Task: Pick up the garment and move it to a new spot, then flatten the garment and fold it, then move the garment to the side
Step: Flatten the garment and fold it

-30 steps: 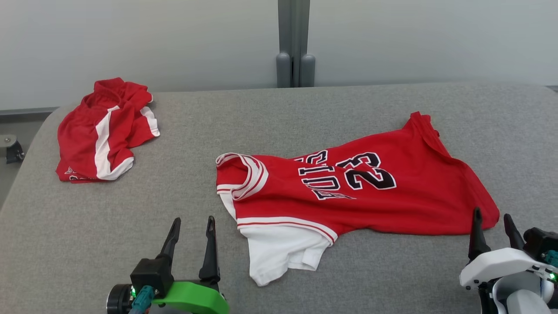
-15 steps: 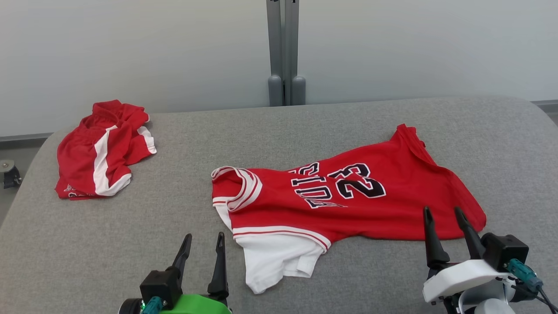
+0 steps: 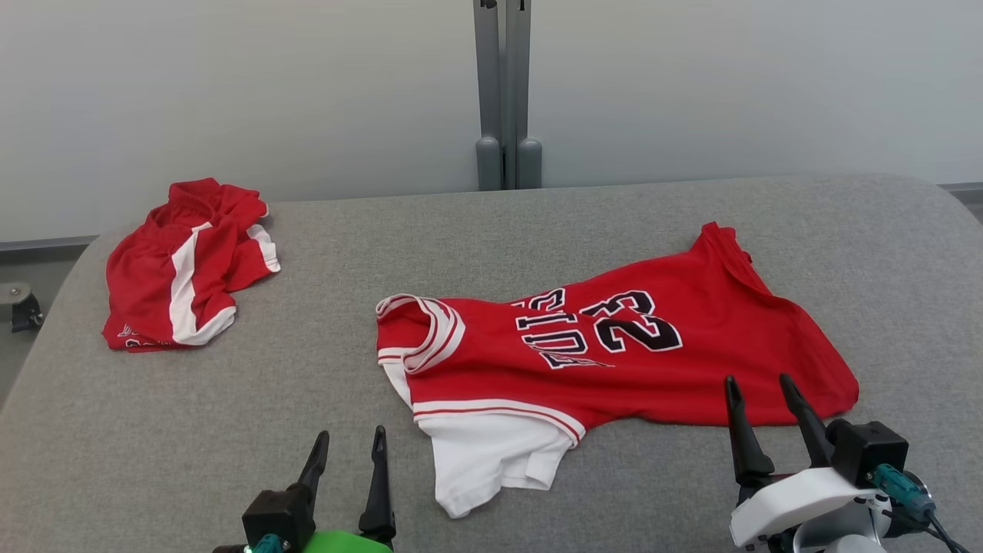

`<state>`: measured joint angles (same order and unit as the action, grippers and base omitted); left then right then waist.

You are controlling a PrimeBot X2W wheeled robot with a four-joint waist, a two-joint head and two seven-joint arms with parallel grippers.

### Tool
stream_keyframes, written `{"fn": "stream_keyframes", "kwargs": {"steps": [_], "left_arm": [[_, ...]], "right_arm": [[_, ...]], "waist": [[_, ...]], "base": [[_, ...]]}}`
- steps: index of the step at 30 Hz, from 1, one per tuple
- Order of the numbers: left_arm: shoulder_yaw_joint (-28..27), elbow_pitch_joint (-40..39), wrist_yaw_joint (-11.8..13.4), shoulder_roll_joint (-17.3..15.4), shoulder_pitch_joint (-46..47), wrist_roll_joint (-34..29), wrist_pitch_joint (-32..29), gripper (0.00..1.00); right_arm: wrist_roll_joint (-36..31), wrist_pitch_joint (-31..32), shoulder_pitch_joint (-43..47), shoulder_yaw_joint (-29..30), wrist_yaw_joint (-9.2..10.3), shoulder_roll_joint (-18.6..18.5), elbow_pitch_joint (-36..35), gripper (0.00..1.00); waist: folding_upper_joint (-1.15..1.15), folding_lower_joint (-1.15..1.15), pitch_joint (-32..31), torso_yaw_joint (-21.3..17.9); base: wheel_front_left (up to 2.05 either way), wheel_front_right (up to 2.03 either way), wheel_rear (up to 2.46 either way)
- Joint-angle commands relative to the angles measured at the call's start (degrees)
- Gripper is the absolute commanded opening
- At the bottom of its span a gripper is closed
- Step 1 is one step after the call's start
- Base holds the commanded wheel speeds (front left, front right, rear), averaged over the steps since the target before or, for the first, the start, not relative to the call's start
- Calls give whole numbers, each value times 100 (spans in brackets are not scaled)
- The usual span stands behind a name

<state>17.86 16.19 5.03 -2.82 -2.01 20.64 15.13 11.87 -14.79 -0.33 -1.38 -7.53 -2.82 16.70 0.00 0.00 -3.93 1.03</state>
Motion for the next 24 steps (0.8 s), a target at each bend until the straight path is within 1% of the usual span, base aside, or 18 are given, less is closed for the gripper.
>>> {"fn": "stream_keyframes", "kwargs": {"steps": [1, 5, 7, 11, 13, 16, 19, 24], "left_arm": [[-24, 10, 3, -14, -47, 24, 2, 100], [-11, 63, -13, -14, -43, 15, 3, 100], [74, 211, -51, -14, -49, 43, -6, 100], [325, 533, -169, -14, 5, 230, -270, 100], [470, 643, -217, -16, 36, 468, -462, 100], [717, 760, -286, -16, 78, 1110, -785, 100], [906, 862, -243, -18, 201, 1608, -888, 100], [1090, 1102, -144, -18, 369, 2149, -855, 100]], "right_arm": [[-48, -33, 1, -11, 8, -14, 3, 100], [-50, -40, -36, -1, 8, -14, 27, 100], [-33, -32, -48, 1, 8, -14, 37, 100], [-9, -32, -54, 11, 8, -14, 67, 100], [-3, -34, -78, 19, 8, -14, 84, 100], [-11, -35, -102, 34, 8, -14, 101, 100], [-4, -36, -133, 48, 8, -13, 120, 100], [-35, -37, -163, 110, 8, -14, 141, 100]], "waist": [[0, 0, 2, 2], [0, 0, 17, -4], [0, 0, 27, -14], [0, 0, 64, -49], [0, 0, 99, -86], [0, 0, 160, -164], [0, 0, 228, -273], [0, 0, 326, -475]], "base": [[0, 0, 0], [0, 0, 0], [0, 0, 0], [0, 0, 0], [0, 0, 0], [0, 0, 0], [0, 0, 0], [0, 0, 0]]}}
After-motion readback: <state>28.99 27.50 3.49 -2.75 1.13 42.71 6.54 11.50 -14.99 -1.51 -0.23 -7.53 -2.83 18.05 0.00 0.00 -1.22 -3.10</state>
